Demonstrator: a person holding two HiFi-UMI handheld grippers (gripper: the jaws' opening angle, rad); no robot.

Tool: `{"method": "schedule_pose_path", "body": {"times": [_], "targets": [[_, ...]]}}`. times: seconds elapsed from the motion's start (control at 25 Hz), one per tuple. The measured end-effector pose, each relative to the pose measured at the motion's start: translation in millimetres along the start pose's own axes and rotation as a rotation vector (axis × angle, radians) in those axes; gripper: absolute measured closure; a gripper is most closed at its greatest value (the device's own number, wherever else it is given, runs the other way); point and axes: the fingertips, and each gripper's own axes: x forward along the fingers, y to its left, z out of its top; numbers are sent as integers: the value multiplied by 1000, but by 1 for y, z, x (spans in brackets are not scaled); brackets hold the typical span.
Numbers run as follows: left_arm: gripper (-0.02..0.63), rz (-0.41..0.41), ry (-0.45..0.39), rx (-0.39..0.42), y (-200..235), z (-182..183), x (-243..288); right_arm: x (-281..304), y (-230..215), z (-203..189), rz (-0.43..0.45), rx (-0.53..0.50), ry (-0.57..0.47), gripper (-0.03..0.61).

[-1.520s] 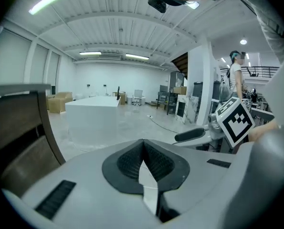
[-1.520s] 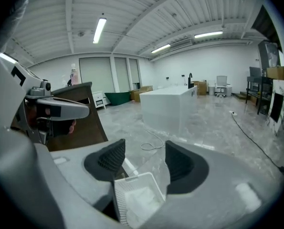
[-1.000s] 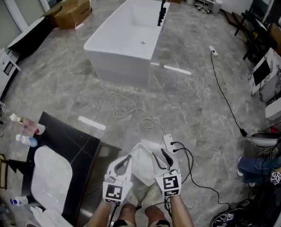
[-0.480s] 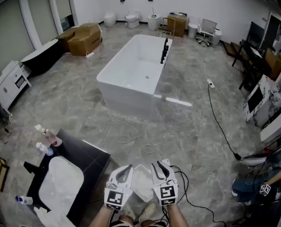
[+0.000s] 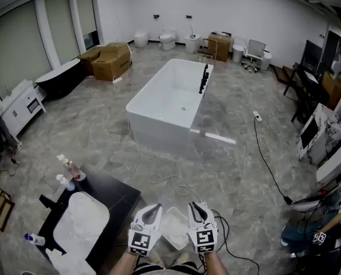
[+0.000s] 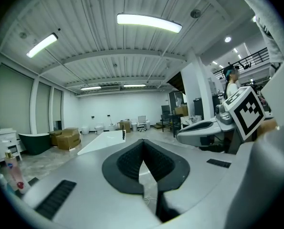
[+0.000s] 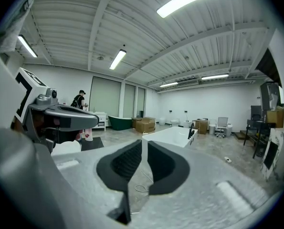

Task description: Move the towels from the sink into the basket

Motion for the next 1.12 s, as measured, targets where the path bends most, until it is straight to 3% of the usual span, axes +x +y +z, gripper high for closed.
{"method": "schedule_pose_path", "body": {"times": [0.32,1.12], "targets": [[604,-17,-7,3,-8,4,-19,-22,11,2,-12,-4,7,578],[604,-9,-5,-26,4,-2,-30,-16,25,2,13,-4,21,578]]}}
